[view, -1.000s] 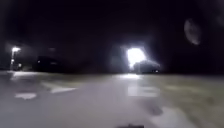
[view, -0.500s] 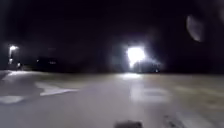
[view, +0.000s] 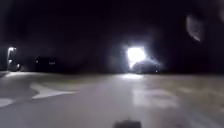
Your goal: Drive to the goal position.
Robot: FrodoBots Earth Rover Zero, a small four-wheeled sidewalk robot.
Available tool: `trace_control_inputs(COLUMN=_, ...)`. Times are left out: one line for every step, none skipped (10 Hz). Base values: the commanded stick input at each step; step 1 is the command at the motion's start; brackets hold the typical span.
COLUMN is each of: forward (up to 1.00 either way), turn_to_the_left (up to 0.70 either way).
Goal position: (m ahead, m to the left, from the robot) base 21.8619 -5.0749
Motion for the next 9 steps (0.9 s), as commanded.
trace_control_inputs(forward=0.42, turn_to_the_left=0.0)
trace_control_inputs(forward=0.52, turn_to_the_left=0.0)
trace_control_inputs(forward=0.72, turn_to_the_left=0.0)
trace_control_inputs(forward=0.76, turn_to_the_left=0.0)
trace_control_inputs(forward=0.79, turn_to_the_left=0.0)
trace_control_inputs(forward=0.8, turn_to_the_left=0.0)
trace_control_inputs(forward=0.8, turn_to_the_left=0.0)
trace_control_inputs(forward=0.83, turn_to_the_left=0.0)
trace_control_inputs(forward=0.95, turn_to_the_left=0.0)
